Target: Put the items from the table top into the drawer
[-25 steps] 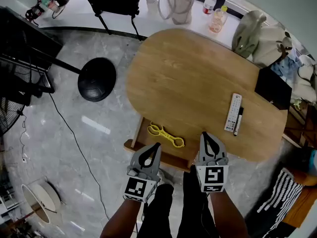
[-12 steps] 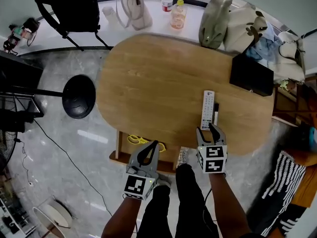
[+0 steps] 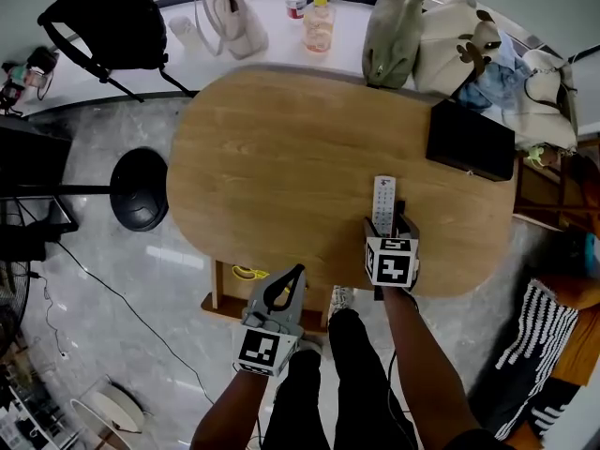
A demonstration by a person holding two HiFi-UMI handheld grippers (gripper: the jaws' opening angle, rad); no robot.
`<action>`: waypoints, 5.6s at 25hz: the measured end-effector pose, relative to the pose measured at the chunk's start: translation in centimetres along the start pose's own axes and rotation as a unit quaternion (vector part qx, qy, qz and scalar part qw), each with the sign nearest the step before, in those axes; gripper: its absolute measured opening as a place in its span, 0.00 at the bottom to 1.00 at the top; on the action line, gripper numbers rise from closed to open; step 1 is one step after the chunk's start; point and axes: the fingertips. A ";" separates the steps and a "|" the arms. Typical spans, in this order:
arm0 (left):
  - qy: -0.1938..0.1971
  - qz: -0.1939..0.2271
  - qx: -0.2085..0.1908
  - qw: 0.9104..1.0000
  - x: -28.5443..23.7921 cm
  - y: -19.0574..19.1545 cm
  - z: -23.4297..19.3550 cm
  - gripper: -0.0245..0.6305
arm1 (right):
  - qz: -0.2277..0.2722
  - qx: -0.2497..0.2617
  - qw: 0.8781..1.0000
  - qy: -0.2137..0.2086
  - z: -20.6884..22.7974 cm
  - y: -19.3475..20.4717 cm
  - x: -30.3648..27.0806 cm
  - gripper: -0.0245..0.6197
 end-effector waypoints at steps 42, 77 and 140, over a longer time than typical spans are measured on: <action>-0.135 0.000 0.045 0.990 12.7 6.6 -8.1 0.07 | 0.035 0.301 0.944 -0.129 -20.0 3.0 6.8 0.40; -0.235 0.027 0.156 0.959 26.4 21.3 -14.6 0.07 | -0.143 0.542 0.795 -0.231 -36.4 25.4 -8.6 0.40; 0.013 -0.033 -0.030 0.999 -5.1 1.4 1.3 0.07 | 0.067 -0.005 0.997 -0.025 3.3 4.1 4.9 0.30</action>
Point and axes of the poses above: the fingertips, and each gripper's own axes: x backward along the fingers, z to its right, y out of its underside, and after that the axes turned 8 degrees about -y, right-handed
